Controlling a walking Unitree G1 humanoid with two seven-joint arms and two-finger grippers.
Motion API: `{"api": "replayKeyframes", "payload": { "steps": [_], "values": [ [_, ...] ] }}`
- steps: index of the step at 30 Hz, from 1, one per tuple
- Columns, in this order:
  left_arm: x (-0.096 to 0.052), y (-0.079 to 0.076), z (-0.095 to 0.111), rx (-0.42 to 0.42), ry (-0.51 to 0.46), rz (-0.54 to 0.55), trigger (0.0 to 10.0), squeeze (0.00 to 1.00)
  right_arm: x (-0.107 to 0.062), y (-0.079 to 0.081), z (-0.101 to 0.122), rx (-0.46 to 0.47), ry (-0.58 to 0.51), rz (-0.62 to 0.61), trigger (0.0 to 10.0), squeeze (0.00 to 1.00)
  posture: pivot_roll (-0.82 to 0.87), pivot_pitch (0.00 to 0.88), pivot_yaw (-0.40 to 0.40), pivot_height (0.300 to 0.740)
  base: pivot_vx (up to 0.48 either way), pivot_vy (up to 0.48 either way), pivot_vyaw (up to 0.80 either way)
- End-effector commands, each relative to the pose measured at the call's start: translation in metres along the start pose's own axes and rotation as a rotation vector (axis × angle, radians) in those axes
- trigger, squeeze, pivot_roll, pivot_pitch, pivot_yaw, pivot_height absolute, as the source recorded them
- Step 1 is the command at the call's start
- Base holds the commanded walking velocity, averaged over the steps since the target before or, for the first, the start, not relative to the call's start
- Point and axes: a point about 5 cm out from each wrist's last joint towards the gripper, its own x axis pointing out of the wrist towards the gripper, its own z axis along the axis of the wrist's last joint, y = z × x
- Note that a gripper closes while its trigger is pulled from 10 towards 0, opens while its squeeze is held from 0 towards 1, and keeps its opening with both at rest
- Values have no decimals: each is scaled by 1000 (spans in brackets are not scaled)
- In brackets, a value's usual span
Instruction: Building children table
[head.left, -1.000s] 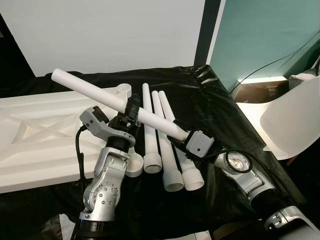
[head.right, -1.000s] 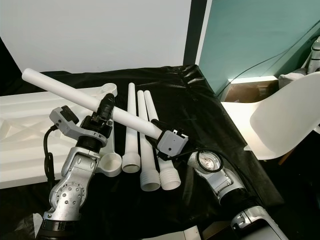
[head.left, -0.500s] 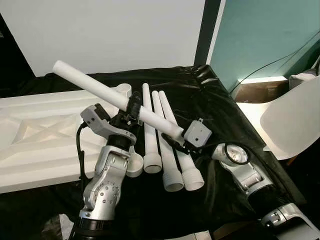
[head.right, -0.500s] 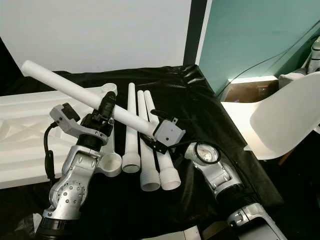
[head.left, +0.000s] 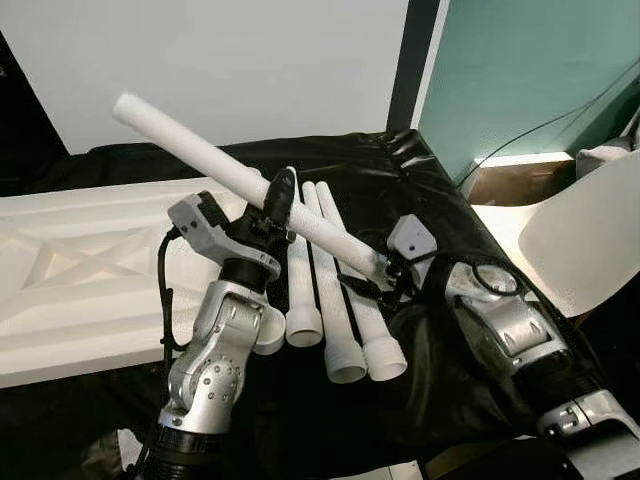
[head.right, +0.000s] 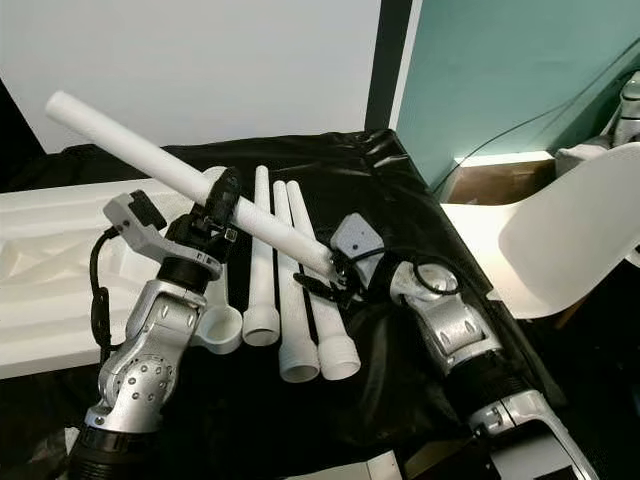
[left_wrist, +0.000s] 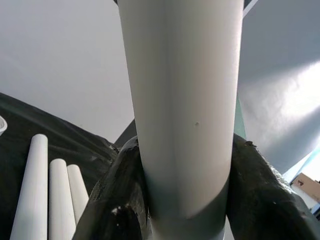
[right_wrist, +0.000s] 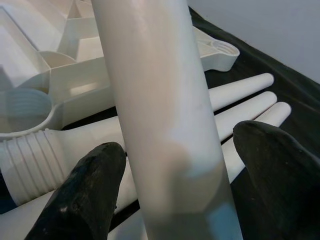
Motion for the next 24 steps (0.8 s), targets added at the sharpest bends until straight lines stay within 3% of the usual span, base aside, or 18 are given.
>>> {"api": "replayKeyframes", "payload": {
  "steps": [1,4,5,15,16,19,20,23,24],
  "values": [
    [-2,-24,2,28,-12,-386,0,0,1,-1,4,-1,1,28,1294,0,58,0,-11,740,0,0,0],
    [-2,-26,0,38,-3,-395,0,0,3,0,7,0,-2,49,1294,0,60,0,-13,740,0,0,0],
    [-3,-27,-2,45,6,-400,0,0,3,1,9,-5,-2,60,0,0,64,0,-15,740,0,0,0],
    [-5,-28,-9,92,44,-393,0,0,5,2,15,2,2,81,0,0,63,0,-12,740,0,0,0],
    [-4,-28,-10,95,61,-390,10000,0,5,1,15,3,1,73,0,0,63,0,-12,740,0,0,0],
    [-4,-28,-13,91,96,-400,10000,0,5,-1,15,8,1,54,0,0,61,0,-8,740,0,0,0],
    [-5,-29,-14,91,108,-406,10000,1000,5,-2,16,10,1,44,0,0,61,0,-8,740,0,0,0],
    [-10,-31,-13,85,133,-441,10000,1000,5,-4,18,22,-3,12,0,0,56,0,-2,740,0,0,0],
    [-16,-32,-13,94,169,-465,10000,0,5,-7,19,35,-4,-17,0,0,56,0,1,740,0,0,0]
  ]
}}
